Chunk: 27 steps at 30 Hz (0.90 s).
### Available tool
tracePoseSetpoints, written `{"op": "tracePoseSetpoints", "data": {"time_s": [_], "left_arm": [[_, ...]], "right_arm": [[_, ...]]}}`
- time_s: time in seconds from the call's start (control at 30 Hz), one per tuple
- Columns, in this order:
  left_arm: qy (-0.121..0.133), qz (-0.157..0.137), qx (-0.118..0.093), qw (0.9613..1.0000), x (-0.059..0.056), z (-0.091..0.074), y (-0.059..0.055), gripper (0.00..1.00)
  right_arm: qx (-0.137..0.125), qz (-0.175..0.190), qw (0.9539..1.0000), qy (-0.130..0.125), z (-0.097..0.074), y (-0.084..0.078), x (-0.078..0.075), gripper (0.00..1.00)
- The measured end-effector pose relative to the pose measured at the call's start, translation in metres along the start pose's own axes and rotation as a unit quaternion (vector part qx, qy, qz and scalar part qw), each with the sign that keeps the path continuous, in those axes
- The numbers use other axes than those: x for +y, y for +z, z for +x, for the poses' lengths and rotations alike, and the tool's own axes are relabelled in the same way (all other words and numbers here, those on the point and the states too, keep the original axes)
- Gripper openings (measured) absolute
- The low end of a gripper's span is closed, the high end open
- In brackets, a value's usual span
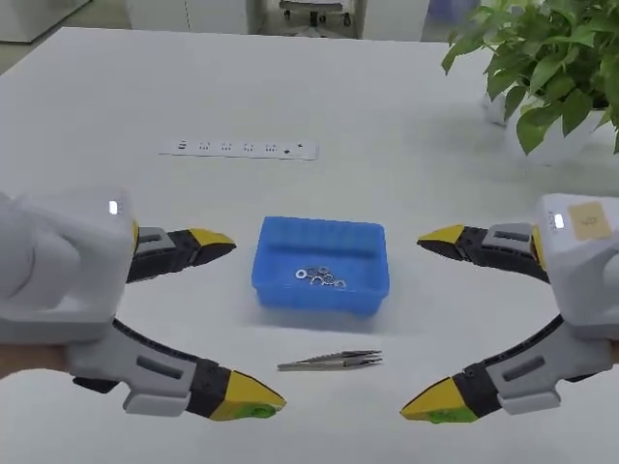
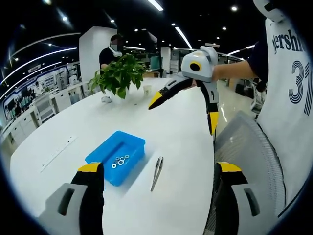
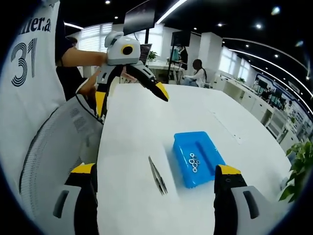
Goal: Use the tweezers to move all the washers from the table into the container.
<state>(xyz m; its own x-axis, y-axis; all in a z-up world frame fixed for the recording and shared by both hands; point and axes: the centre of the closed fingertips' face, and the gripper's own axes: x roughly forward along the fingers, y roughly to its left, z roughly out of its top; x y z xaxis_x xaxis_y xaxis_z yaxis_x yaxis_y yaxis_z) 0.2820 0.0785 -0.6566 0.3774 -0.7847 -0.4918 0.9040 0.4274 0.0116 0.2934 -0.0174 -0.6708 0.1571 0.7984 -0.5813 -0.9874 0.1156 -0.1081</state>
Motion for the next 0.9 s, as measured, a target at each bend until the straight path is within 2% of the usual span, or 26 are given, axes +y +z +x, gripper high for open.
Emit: {"op": "tracePoseSetpoints", "data": {"time_s": [0.13, 0.27, 0.47, 0.53, 0.57, 0.63, 0.73, 0.9], "left_arm": [[0.000, 0.002, 0.001, 1.0000, 0.000, -0.001, -0.001, 0.99], [-0.004, -0.004, 0.011, 0.9999, 0.000, -0.001, -0.006, 0.99], [-0.004, -0.001, 0.009, 0.9999, 0.000, 0.001, -0.004, 0.98], [-0.002, 0.013, 0.011, 0.9999, -0.001, 0.000, -0.003, 0.95], [-0.009, 0.018, 0.013, 0.9997, -0.003, 0.000, -0.003, 0.94], [-0.016, 0.017, 0.017, 0.9996, -0.005, 0.001, -0.004, 0.96], [-0.015, 0.049, 0.047, 0.9976, -0.005, 0.001, -0.015, 0.96], [-0.019, 0.027, 0.046, 0.9984, -0.009, 0.005, -0.019, 0.97]], "right_arm": [[0.009, 0.002, 0.9999, 0.008, 0.001, -0.004, 0.003, 1.00], [0.013, 0.004, 0.9999, 0.010, 0.001, -0.006, 0.004, 1.00], [0.020, 0.006, 0.9996, 0.019, 0.000, -0.012, 0.006, 1.00], [0.022, 0.006, 0.9996, 0.016, -0.001, -0.014, 0.004, 0.99], [0.023, 0.007, 0.9996, 0.013, -0.002, -0.016, 0.003, 0.99], [0.025, 0.012, 0.9996, 0.011, -0.003, -0.019, 0.001, 0.98], [0.026, 0.018, 0.9995, 0.005, -0.005, -0.022, -0.001, 0.98], [0.029, 0.022, 0.9993, 0.005, -0.007, -0.024, 0.000, 0.98]]}}
